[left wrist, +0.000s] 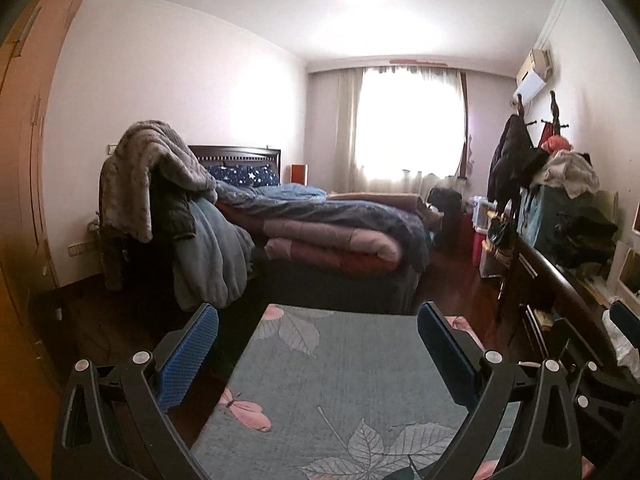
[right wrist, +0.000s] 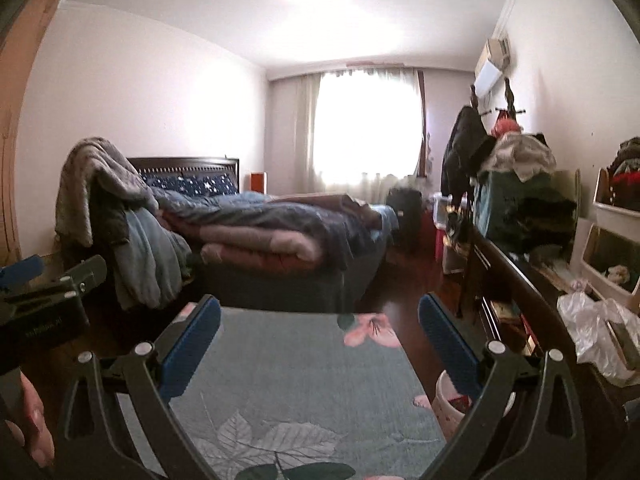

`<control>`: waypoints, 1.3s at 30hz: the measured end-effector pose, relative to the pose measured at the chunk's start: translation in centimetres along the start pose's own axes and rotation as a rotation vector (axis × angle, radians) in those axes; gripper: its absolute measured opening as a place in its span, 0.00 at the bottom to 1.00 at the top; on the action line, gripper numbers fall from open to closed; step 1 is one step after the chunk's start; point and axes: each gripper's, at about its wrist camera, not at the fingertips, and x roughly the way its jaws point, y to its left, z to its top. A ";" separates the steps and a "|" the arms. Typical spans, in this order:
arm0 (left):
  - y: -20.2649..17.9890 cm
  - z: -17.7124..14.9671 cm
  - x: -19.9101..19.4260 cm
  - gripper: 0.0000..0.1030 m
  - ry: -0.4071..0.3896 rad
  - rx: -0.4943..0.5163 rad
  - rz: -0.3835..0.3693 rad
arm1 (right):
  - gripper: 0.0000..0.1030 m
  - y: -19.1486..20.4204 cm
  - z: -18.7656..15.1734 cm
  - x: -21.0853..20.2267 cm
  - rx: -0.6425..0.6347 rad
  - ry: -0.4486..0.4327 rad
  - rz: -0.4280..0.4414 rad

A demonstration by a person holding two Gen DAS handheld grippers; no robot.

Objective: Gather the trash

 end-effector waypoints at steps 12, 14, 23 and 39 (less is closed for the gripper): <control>1.1 0.5 -3.4 0.96 -0.043 -0.027 -0.014 | 0.97 0.6 0.7 -3.3 -0.012 -0.038 0.012; 1.1 0.6 -3.9 0.96 -0.050 -0.027 -0.015 | 0.97 0.7 0.7 -3.7 -0.013 -0.044 0.010; 1.1 0.3 -4.4 0.96 -0.051 -0.031 -0.022 | 0.97 0.9 0.5 -4.6 -0.018 -0.055 0.006; 1.9 0.2 -4.1 0.96 -0.036 -0.069 -0.022 | 0.97 1.1 0.5 -4.8 -0.030 -0.049 0.005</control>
